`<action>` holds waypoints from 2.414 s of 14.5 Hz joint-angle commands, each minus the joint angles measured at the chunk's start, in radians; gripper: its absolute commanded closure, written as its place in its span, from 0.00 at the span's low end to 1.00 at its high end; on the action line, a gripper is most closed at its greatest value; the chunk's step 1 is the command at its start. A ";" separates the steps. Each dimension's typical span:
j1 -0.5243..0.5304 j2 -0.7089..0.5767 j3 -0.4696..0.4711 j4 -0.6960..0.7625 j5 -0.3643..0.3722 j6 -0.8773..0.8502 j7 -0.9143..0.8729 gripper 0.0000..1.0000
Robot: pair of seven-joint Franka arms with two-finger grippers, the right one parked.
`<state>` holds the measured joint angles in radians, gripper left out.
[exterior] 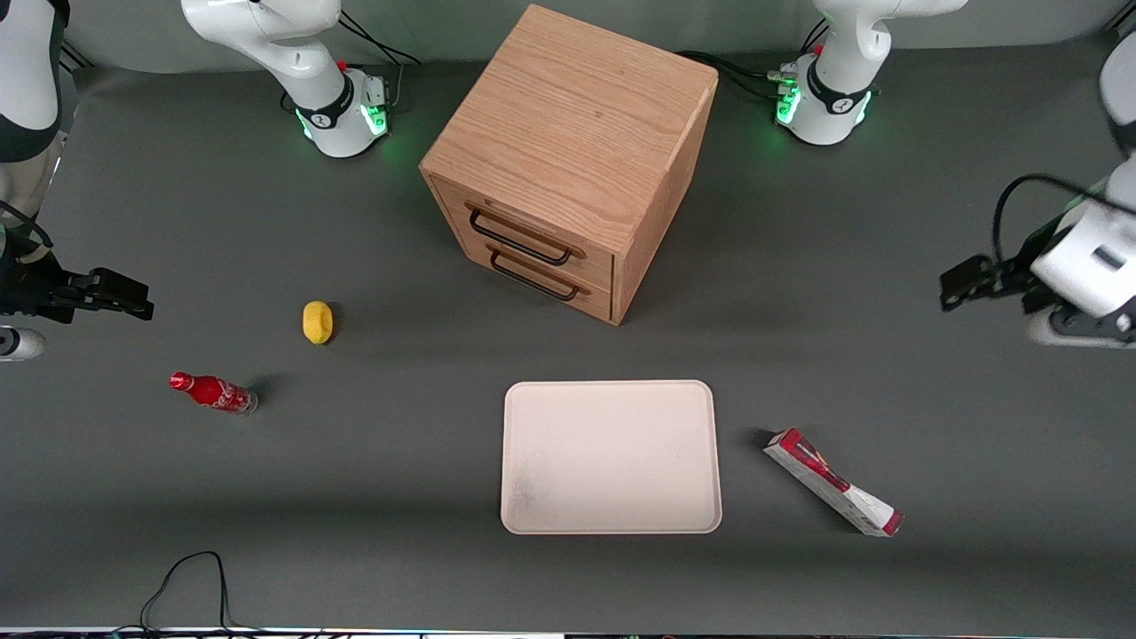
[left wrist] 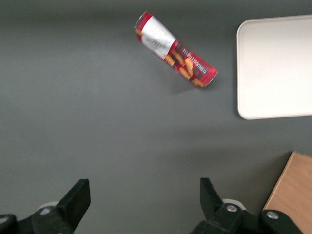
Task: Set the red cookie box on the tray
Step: 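Move the left gripper down over the red cookie box beside the tray, then close the left gripper on the end of the red cookie box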
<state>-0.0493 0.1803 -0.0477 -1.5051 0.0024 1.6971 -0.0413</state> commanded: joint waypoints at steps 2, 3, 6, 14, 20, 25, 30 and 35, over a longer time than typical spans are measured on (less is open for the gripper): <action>-0.090 0.240 0.006 0.305 0.005 -0.046 -0.099 0.00; -0.098 0.287 0.006 0.375 0.007 -0.060 -0.118 0.00; -0.107 0.402 0.009 0.560 0.008 -0.116 -0.121 0.00; -0.093 0.447 0.014 0.554 0.001 -0.040 -0.652 0.00; -0.073 0.459 0.015 0.530 -0.001 -0.028 -1.187 0.00; -0.075 0.540 0.014 0.476 -0.007 0.085 -1.175 0.00; -0.069 0.631 0.014 0.442 -0.006 0.217 -1.177 0.00; -0.069 0.706 0.014 0.427 -0.007 0.291 -1.192 0.00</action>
<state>-0.1178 0.8807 -0.0347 -1.0682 0.0028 1.9666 -1.2152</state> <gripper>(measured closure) 0.000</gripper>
